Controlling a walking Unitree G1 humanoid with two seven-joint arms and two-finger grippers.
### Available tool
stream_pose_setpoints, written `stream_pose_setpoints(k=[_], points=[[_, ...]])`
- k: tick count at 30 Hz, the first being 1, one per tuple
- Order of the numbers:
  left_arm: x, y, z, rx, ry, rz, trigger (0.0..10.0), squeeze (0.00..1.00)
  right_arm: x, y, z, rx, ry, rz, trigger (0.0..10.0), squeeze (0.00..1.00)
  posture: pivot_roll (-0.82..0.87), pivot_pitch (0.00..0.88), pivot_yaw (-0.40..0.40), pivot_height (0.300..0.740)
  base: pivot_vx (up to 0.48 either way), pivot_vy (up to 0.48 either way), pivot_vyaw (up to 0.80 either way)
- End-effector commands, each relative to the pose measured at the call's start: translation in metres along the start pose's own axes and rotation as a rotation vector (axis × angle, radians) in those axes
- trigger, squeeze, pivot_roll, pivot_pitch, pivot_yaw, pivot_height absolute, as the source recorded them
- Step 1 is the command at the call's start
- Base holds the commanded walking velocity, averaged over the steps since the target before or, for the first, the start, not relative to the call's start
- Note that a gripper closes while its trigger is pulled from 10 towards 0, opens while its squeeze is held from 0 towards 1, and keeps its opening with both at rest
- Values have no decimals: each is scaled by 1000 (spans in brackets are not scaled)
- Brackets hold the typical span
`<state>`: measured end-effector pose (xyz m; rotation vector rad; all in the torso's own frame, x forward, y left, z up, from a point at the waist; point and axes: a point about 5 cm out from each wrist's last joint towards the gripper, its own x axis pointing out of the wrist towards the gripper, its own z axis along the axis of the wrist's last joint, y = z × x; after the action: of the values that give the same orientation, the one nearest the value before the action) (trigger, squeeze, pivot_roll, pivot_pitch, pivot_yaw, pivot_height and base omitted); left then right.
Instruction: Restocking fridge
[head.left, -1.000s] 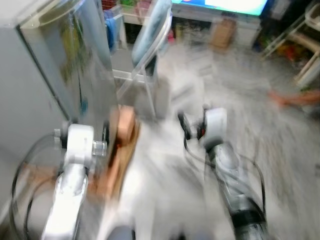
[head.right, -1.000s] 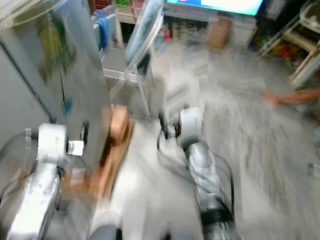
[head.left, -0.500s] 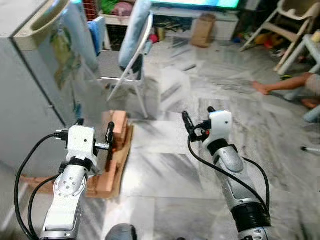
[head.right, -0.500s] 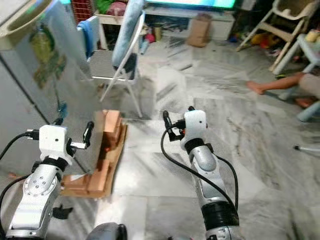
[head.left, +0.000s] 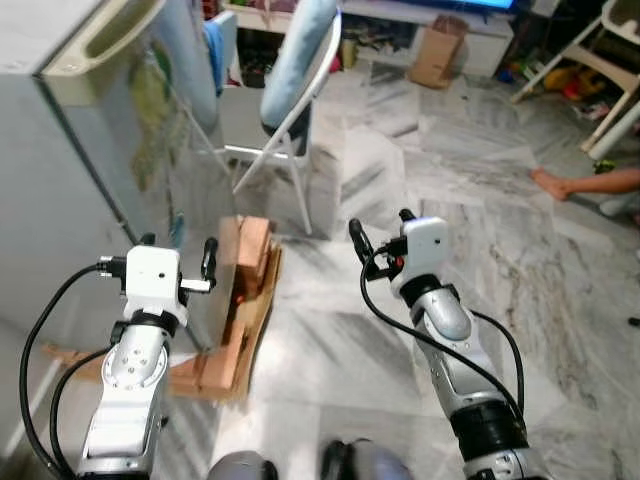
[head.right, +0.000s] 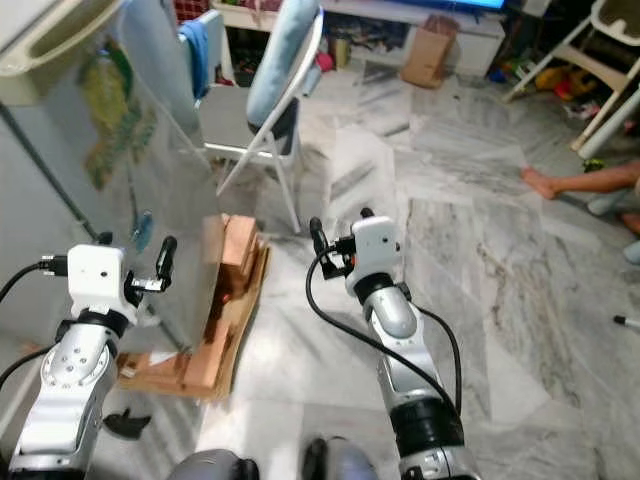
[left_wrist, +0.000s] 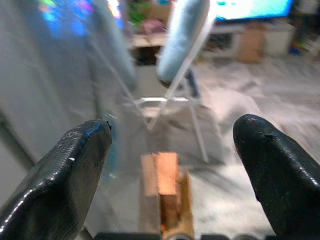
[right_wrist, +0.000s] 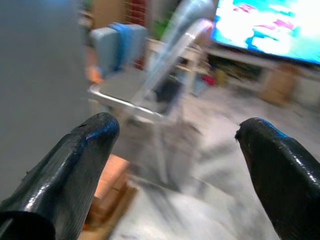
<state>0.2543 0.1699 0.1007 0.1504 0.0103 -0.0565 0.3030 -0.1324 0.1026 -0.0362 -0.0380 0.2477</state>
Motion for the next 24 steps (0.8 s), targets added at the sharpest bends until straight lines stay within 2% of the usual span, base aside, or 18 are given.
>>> stream_pose_setpoints(k=[1, 12, 14, 15, 16, 18, 20, 21, 24], points=[[-1, 7, 3, 25, -18, 15, 10000, 0, 0, 5, 3, 6, -13, 10, 10000, 0, 163, 75, -48, 740, 0, 0, 0], [2, 14, 6, 51, -15, 83, 10000, 0, -7, 1, -2, -6, 10, -1, 10000, 0, 155, 88, -50, 740, 0, 0, 0], [7, 16, 7, 23, -17, 88, 10000, 0, -10, -1, -2, -6, 14, -2, 10000, 0, 155, 86, -58, 740, 0, 0, 0], [15, 16, 12, 23, -39, 76, 10000, 0, -14, -3, -3, -3, 29, -11, 10000, 0, 160, 86, -66, 740, 0, 0, 0], [15, 16, 12, 23, -39, 76, 10000, 0, -14, -3, -3, -3, 29, -11, 10000, 0, 160, 86, -66, 740, 0, 0, 0], [23, 15, 20, 20, -62, 35, 10000, 0, -22, -1, -3, -7, 33, 6, 10000, 0, 153, 88, -72, 740, 0, 0, 0], [31, 18, 26, 40, -83, 27, 10000, 0, -32, 3, -3, -17, 43, 35, 10000, 0, 137, 86, -69, 740, 0, 0, 0], [38, 24, 28, 82, -90, 57, 10000, 0, -39, 2, -6, -24, 58, 39, 10000, 0, 131, 86, -67, 740, 0, 0, 0], [43, 29, 29, 91, -92, 67, 10000, 0, -40, -3, -4, -20, 60, 17, 10000, 0, 123, 88, -63, 740, 0, 0, 0]])
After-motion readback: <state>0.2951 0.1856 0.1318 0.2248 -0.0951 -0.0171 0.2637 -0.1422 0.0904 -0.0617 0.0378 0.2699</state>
